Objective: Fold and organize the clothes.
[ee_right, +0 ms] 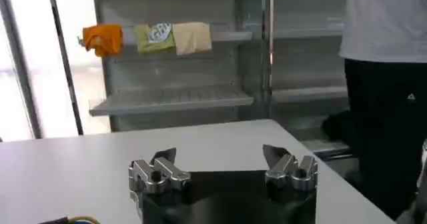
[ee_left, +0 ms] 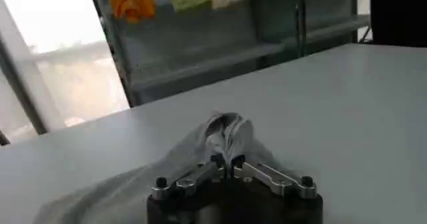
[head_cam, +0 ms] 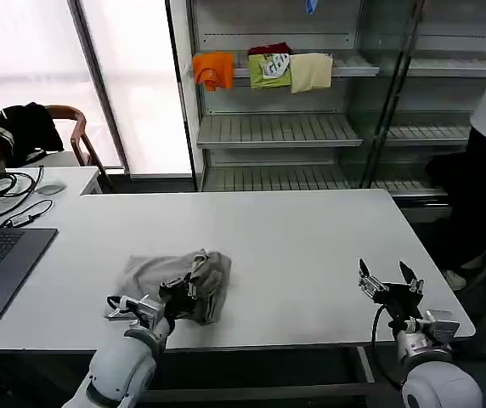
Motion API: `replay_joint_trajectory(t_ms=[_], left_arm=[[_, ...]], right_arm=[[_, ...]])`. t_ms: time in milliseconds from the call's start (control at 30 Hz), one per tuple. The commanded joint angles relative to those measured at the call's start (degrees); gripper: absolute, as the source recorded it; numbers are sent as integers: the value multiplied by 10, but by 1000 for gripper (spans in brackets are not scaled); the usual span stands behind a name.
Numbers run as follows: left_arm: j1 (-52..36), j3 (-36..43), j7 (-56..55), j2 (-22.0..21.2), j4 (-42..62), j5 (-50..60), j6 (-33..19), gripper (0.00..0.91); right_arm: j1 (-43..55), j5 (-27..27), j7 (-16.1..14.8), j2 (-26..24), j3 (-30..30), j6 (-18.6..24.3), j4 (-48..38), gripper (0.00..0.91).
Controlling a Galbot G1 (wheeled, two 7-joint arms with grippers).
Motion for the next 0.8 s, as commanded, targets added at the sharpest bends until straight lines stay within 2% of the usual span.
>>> replay_joint_trajectory(t_ms=[33, 100, 133, 167, 200, 400, 667, 800], left_arm=[[-30, 41, 0, -10, 23, 0, 4, 20], [-32, 44, 1, -13, 27, 2, 4, 20], [-33, 45, 1, -15, 29, 2, 4, 232], [-34, 46, 1, -17, 31, 4, 4, 796], [-36, 47, 0, -22, 34, 5, 4, 907], [-33, 57, -13, -35, 31, -17, -19, 907], [-15, 73, -33, -61, -23, -193, 2, 907], [-7, 78, -34, -73, -45, -229, 4, 907]], right_arm=[[-4, -6, 0, 3, 0, 2, -1, 907], [-4, -8, -1, 3, 0, 2, -2, 907], [-5, -10, -1, 4, -1, 3, -2, 907], [-6, -11, -1, 4, -3, 4, -3, 907], [-6, -14, -2, 4, -5, 5, -4, 907], [1, -20, -2, 7, -15, 7, -12, 907], [22, -20, 1, 2, -22, 3, -21, 907], [28, -18, 3, -2, -23, 3, -28, 907]])
